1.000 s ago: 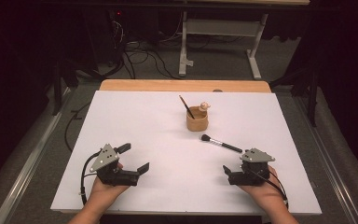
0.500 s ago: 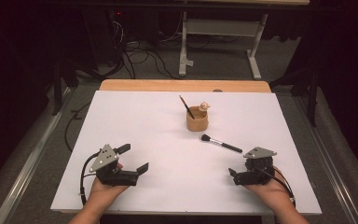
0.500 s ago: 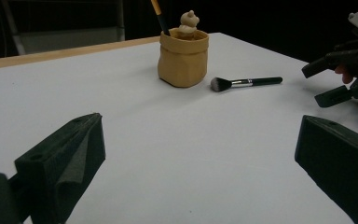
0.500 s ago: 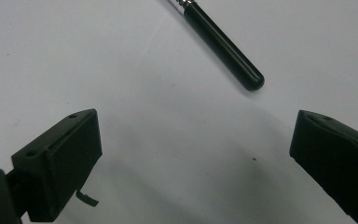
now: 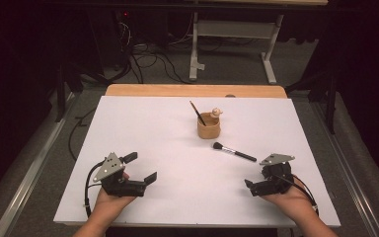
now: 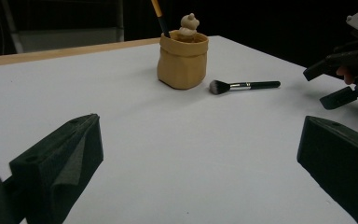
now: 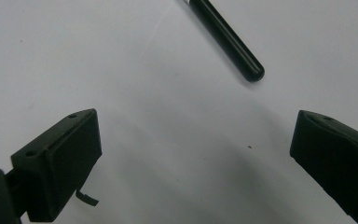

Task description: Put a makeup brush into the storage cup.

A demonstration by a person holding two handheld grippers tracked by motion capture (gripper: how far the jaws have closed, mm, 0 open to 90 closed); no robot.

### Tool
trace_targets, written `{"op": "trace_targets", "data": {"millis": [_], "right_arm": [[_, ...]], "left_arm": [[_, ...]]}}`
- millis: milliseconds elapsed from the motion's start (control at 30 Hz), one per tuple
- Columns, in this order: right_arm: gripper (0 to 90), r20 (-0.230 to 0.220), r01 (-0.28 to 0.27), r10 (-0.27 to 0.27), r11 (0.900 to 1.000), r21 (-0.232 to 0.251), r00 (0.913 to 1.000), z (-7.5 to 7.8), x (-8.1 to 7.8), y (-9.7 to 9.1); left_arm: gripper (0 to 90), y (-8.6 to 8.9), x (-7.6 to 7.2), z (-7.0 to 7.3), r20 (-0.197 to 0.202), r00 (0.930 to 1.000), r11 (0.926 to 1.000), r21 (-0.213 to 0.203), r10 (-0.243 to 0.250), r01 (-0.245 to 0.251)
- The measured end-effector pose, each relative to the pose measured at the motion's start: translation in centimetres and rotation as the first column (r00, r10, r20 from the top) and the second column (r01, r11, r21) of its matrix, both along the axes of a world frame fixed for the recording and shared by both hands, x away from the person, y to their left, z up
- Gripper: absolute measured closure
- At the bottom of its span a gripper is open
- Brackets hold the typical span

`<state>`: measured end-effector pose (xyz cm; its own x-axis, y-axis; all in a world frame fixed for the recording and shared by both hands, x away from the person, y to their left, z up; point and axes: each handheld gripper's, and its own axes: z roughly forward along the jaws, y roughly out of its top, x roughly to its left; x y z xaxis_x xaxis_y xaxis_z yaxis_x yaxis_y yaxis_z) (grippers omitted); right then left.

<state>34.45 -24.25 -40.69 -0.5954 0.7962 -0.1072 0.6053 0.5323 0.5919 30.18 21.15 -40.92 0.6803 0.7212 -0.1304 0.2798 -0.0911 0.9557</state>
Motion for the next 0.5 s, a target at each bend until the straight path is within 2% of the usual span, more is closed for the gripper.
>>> {"op": "trace_targets", "data": {"millis": [100,200,500], "right_arm": [[4.5,-0.013,-0.008,0.008,0.9998,-0.016,0.9999,-0.1,0.1,0.1],[5.3,-0.027,-0.018,0.017,0.9992,-0.036,0.9995,0.0,0.3,0.1],[6.8,-0.089,-0.029,0.022,0.9969,-0.074,0.9958,0.9,1.3,0.1]], "left_arm": [[0.8,0.0,0.0,0.0,0.001,1.0,1.0,0.0,-0.002,0.002],[0.8,0.0,-0.1,0.1,0.001,0.9999,0.9997,-0.023,-0.01,0.01],[0.6,-0.1,-0.1,0.2,0.005,0.9999,0.9996,-0.023,-0.016,0.016]]}}
